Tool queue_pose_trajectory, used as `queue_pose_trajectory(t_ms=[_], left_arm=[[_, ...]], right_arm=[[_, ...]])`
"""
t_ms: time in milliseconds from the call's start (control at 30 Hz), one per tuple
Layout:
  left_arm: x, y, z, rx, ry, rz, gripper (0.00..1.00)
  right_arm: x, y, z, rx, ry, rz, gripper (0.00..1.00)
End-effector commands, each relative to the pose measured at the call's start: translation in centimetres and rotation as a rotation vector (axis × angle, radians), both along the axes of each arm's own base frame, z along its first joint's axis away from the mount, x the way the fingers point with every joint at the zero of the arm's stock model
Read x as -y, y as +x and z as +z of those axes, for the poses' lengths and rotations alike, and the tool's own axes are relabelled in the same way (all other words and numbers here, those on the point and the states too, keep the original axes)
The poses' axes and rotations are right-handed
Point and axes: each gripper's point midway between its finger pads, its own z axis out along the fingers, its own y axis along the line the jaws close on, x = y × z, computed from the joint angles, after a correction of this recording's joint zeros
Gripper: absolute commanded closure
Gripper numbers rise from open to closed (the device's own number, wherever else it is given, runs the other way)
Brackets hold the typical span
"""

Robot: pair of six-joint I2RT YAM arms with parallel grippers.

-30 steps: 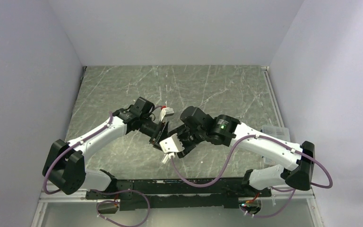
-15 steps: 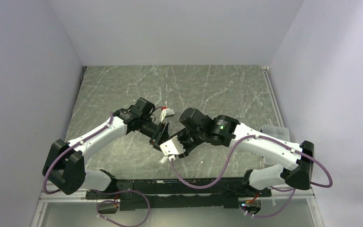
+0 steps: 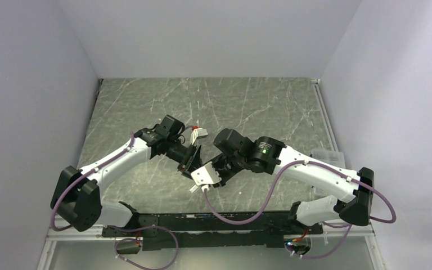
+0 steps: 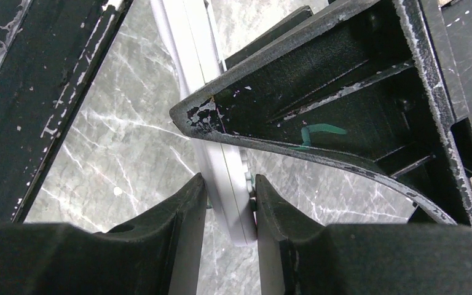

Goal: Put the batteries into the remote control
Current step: Adjust the remote control.

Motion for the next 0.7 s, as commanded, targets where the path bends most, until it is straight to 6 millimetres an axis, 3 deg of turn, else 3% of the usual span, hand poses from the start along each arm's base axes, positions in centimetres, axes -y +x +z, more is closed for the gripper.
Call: queue_pose_trajectory(t_ms=[0, 67, 167, 233, 667], left_arm=[[0.4, 0.6, 1.6, 0.094, -0.042, -0.005, 0.51], [0.5, 0.9, 1.5, 0.101, -0.031, 0.006, 0.35], [0.6, 1.1, 1.4, 0.103, -0.026, 0.016, 0.32], [0.7, 1.3, 1.3, 0.107, -0.017, 0.027, 0.22], [0.8, 3.8, 2.0, 0.218, 0.061, 0.145, 0.21]], right_arm=[[-0.6, 0.2, 2.2, 0.030, 0.084, -0.021, 0.98], [-0.5, 0.1, 2.2, 0.028, 0.093, -0.028, 1.00], [-0.2, 0.0, 2.2, 0.023, 0.103, -0.041, 1.00], [0.0, -0.2, 2.2, 0.020, 0.111, -0.046, 1.00], [1.4, -1.3, 1.7, -0.036, 0.178, -0.121, 1.00]])
